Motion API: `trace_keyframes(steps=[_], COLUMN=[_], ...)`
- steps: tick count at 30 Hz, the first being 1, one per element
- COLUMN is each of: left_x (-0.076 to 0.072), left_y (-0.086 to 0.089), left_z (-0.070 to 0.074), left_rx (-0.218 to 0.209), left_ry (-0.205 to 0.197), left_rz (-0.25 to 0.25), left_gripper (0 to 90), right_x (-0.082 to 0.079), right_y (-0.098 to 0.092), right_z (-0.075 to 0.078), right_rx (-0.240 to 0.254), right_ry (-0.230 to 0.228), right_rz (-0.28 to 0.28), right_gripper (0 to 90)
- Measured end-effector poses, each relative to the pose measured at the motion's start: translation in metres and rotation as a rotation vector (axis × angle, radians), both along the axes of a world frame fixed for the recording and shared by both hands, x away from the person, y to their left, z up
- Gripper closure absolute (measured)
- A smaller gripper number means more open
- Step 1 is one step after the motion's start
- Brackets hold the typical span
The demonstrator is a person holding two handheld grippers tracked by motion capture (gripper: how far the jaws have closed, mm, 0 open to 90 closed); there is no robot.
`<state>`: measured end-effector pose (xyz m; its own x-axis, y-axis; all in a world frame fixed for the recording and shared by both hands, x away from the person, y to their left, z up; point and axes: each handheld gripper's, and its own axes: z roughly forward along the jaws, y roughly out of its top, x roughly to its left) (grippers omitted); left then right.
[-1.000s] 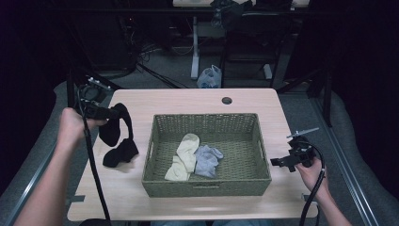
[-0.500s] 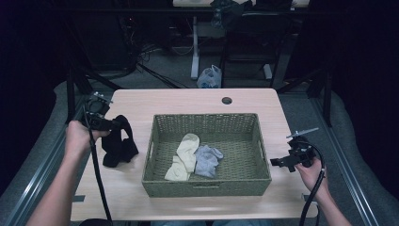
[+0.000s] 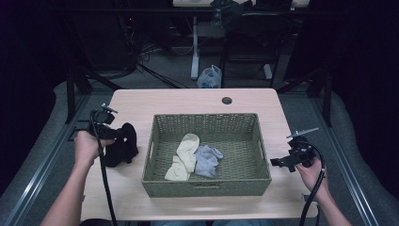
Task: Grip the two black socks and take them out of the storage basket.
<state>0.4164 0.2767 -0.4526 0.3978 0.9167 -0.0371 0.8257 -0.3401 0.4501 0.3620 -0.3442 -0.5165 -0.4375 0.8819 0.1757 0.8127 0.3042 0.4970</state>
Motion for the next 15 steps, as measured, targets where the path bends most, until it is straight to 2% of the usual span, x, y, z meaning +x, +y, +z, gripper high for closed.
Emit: trace_keyframes(steps=[12, 15], left_x=[0.007, 0.009], left_y=[0.0, 0.002], left_z=[-0.036, -0.045], left_rx=[-0.009, -0.018], left_ry=[0.053, 0.07], left_rz=[0.053, 0.08], left_gripper=[85.3, 85.1], right_x=[0.0, 0.0], right_y=[0.0, 0.0], right_z=[0.0, 0.0], right_rx=[-0.002, 0.0], right_ry=[0.003, 0.0], right_rz=[0.0, 0.0], right_gripper=[0.3, 0.3])
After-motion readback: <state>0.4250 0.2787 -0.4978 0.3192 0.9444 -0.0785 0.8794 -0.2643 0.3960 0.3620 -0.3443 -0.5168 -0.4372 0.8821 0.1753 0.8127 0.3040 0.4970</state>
